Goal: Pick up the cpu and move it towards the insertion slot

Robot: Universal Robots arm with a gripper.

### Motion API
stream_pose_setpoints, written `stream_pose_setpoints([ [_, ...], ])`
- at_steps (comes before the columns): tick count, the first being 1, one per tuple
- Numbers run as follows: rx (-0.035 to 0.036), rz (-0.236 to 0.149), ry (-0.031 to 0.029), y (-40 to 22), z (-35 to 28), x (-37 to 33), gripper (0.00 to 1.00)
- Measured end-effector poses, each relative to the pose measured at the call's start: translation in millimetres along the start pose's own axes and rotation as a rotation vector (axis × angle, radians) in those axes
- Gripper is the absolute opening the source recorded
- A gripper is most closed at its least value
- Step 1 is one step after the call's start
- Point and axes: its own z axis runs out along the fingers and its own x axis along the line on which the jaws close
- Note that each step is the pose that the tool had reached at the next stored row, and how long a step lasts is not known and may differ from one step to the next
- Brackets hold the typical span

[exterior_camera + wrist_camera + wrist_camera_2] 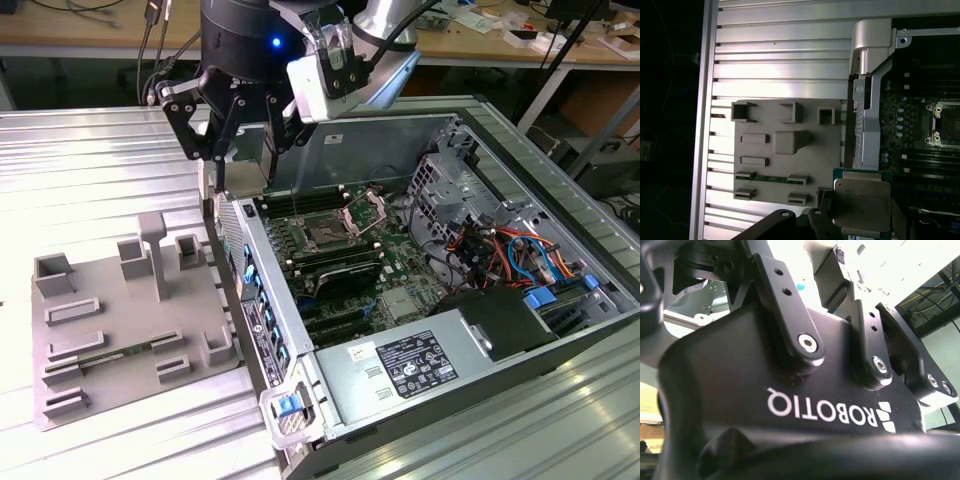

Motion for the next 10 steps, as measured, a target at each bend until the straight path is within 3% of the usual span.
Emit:
stream_pose_setpoints([
  [10, 0.0, 0.0, 0.0, -0.2, 0.8, -3.2, 0.53],
])
